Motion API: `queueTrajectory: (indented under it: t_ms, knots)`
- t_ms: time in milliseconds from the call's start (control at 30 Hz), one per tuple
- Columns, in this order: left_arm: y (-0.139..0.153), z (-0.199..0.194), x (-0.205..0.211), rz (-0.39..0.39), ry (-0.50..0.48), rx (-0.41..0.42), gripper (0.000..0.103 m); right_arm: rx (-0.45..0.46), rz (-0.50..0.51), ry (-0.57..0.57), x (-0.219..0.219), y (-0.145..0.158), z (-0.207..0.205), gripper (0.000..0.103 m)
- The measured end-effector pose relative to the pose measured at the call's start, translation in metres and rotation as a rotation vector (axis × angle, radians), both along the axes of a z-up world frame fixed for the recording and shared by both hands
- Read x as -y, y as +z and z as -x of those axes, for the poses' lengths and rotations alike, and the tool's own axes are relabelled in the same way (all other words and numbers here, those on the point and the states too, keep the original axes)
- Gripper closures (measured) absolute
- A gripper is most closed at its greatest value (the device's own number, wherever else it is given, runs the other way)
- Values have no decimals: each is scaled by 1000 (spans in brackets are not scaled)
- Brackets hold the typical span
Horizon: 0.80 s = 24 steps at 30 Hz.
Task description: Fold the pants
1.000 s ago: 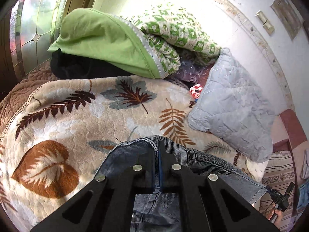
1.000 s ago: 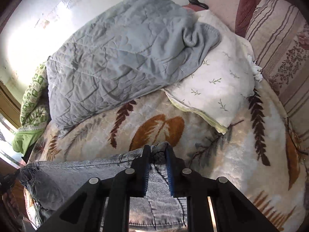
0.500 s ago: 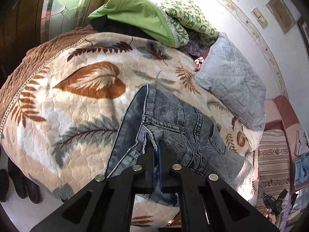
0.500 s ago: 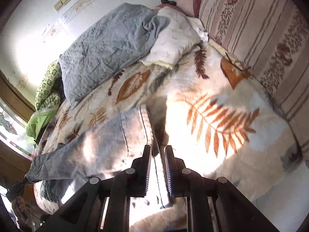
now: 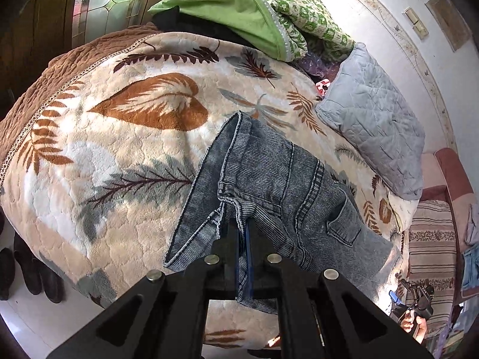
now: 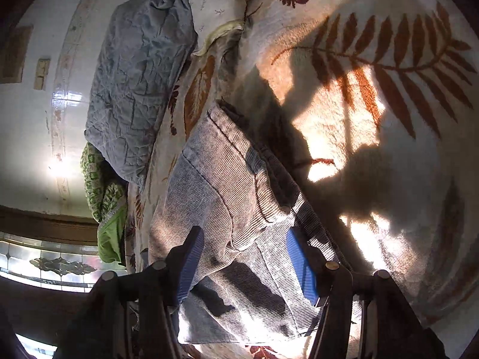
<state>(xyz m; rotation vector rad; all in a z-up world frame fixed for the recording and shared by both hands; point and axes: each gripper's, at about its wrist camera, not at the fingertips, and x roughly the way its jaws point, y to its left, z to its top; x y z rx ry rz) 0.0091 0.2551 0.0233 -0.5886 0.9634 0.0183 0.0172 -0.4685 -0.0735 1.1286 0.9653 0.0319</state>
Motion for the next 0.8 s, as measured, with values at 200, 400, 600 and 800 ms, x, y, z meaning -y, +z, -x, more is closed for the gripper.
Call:
queueTrajectory:
  t_ms: [200,400,600,800]
  knots:
    - [3,-3,-3,8,13,9,100,-45,173,-21,-4,6,-19,88]
    - [17,6,-11,9,38,58,99,34,326,9,-5,63,8,91]
    - [11,24,-14,-42,13,28,98,30,337,37,-1,70,57,90]
    - [-20,26,-28,-90,94,-142,93,-161,400,148,-5,12,66,57]
